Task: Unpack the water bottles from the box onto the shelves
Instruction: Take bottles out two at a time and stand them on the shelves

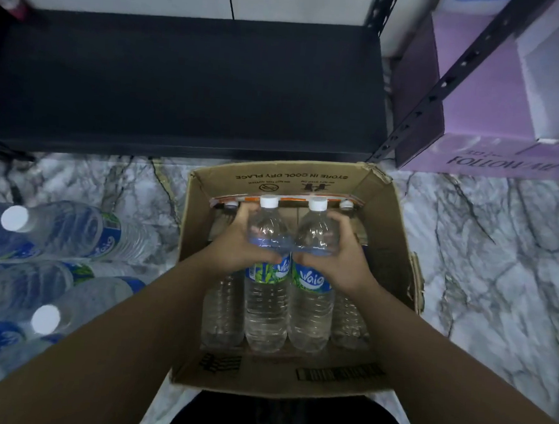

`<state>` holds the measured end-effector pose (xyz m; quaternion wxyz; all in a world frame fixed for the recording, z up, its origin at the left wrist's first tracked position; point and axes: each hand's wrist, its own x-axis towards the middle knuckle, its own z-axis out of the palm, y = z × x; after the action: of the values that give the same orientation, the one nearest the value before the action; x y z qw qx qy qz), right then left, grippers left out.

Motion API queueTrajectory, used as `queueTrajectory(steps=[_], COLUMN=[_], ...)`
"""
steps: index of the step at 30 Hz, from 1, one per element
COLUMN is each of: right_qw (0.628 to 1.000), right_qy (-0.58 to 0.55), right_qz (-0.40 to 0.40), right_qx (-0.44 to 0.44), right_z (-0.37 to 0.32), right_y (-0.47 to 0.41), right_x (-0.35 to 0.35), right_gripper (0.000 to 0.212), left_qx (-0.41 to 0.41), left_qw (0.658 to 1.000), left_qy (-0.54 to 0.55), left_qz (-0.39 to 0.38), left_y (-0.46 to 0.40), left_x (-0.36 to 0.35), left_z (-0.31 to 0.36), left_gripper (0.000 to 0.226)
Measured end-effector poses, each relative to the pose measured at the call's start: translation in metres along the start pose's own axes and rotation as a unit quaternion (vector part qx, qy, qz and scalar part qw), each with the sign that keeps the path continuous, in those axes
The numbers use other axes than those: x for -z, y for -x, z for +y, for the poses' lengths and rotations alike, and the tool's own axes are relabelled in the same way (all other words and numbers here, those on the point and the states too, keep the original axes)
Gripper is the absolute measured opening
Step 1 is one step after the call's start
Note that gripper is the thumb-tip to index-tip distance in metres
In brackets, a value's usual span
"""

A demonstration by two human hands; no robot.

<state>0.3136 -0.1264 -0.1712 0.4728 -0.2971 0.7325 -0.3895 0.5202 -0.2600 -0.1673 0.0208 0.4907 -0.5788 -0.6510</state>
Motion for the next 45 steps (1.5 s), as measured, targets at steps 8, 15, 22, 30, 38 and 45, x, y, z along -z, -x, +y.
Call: queueTrajectory(steps=[8,15,22,30,38,45], right_qw=[0.995,0.994,0.996,0.987,0.942,0.897], right_qy=[-0.069,-0.087,-0.093,-0.09,-0.086,-0.092], right_qz=[-0.037,-0.016,-0.008,0.011,0.043,0.091], right_qx=[-0.063,-0.06,-0.009,0.13,0.323,0.423], right_z=[-0.01,-0.023,-0.105,-0.28,-0.457,-0.567], right_y=[0.022,0.043,0.089,0.144,0.181,0.201], right_x=[0.011,0.009,0.024,0.069,0.109,0.135], right_gripper=[0.072,0.07,0.069,0.064,0.063,0.058], left_qx=[-0.04,-0.025,-0.09,-0.219,-0.378,-0.459], left_qw=[0.997,0.997,0.984,0.956,0.888,0.842], left_qy=[0.066,0.071,0.076,0.039,0.028,0.056], left_qz=[0.016,0.016,0.134,0.192,0.261,0.279], left_y=[0.04,0.054,0.123,0.213,0.295,0.333], left_x=[-0.019,-0.019,-0.017,0.043,0.093,0.121], left_z=[0.0,-0.005,0.051,0.222,0.385,0.495], left_gripper=[0.08,0.094,0.086,0.078,0.083,0.08])
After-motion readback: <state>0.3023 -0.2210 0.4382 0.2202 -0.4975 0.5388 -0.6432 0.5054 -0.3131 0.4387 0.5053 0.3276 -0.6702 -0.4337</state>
